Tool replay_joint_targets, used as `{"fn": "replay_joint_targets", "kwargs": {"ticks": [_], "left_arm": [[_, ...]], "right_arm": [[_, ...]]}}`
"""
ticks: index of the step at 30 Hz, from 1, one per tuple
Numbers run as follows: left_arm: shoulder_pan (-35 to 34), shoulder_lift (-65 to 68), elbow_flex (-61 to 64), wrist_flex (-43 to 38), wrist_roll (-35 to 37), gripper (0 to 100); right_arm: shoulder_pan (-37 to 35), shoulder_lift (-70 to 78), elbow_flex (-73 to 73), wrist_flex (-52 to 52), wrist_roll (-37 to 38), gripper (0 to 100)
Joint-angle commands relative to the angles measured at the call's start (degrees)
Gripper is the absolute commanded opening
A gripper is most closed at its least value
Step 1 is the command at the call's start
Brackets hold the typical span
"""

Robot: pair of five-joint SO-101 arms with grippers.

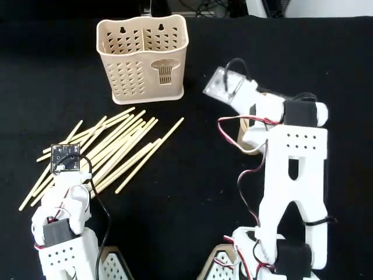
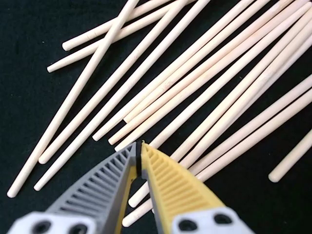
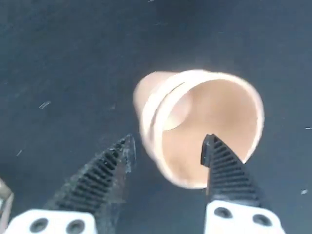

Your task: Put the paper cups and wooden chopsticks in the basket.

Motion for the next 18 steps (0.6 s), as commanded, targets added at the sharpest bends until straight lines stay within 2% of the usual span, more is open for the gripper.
{"fn": "replay_joint_targets", "kwargs": {"ticks": [1,3,5,7,8,18], "left_arm": [[-0.5,-0.4,0.7,0.1,-0.4,4],[-0.5,-0.4,0.7,0.1,-0.4,4],[-0.5,-0.4,0.7,0.1,-0.4,4],[-0.5,-0.4,0.7,0.1,-0.5,4],[-0.5,-0.4,0.7,0.1,-0.5,4],[-0.5,-0.4,0.7,0.1,-0.5,4]], "right_arm": [[-0.9,-1.6,0.0,-6.2,-6.5,23.0],[-1.1,-1.7,0.0,-7.8,-9.5,16.4],[-1.3,-1.5,0.3,-9.5,-11.3,1.1],[-1.3,-1.2,0.4,-9.9,-12.3,3.1],[-1.3,-1.2,0.4,-10.0,-12.4,0.8],[-1.3,-1.2,7.1,-11.9,-12.1,1.2]]}}
